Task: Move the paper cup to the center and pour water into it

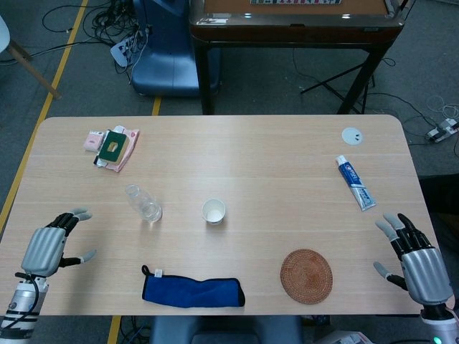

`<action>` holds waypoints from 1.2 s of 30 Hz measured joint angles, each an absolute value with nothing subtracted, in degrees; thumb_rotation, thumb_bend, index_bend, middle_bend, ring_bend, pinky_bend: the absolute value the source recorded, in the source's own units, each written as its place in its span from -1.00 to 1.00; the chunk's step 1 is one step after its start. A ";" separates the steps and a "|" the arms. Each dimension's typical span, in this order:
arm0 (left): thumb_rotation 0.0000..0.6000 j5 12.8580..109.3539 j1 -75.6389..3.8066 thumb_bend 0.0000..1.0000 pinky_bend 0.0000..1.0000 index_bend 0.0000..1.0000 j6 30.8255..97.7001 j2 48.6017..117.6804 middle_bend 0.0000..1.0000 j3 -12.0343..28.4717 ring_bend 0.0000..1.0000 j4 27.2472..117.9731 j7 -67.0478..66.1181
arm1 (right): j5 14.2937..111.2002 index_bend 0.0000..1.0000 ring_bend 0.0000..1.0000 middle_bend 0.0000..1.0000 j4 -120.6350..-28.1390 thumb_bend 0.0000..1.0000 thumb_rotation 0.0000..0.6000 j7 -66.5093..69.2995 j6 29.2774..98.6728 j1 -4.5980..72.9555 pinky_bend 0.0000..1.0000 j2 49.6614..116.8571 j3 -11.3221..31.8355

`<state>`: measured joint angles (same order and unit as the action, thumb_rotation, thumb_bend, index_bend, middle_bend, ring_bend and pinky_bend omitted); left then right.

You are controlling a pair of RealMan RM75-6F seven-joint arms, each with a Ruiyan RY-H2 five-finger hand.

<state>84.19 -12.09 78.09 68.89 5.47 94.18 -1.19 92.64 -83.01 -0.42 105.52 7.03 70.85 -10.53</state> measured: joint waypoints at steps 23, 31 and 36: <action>1.00 67.26 -22.04 -0.80 -0.15 -0.72 65.93 75.17 -0.73 13.49 -0.65 95.58 -2.33 | 95.97 -0.61 -0.87 -0.73 -82.60 -1.00 1.00 3.30 103.46 2.85 -0.41 69.08 -5.82; 1.00 62.68 -25.15 -0.80 -0.22 -0.72 62.17 77.47 -0.82 14.60 -0.73 93.73 -3.35 | 96.07 -0.61 -0.87 -0.73 -83.00 -1.00 1.00 3.88 102.10 2.13 -0.41 68.50 -4.54; 1.00 61.03 -26.48 -0.80 -0.31 -0.72 61.21 78.96 -0.82 14.70 -0.73 92.78 -3.73 | 96.39 -0.61 -0.87 -0.73 -83.13 -1.00 1.00 4.07 101.64 1.74 -0.41 68.30 -3.91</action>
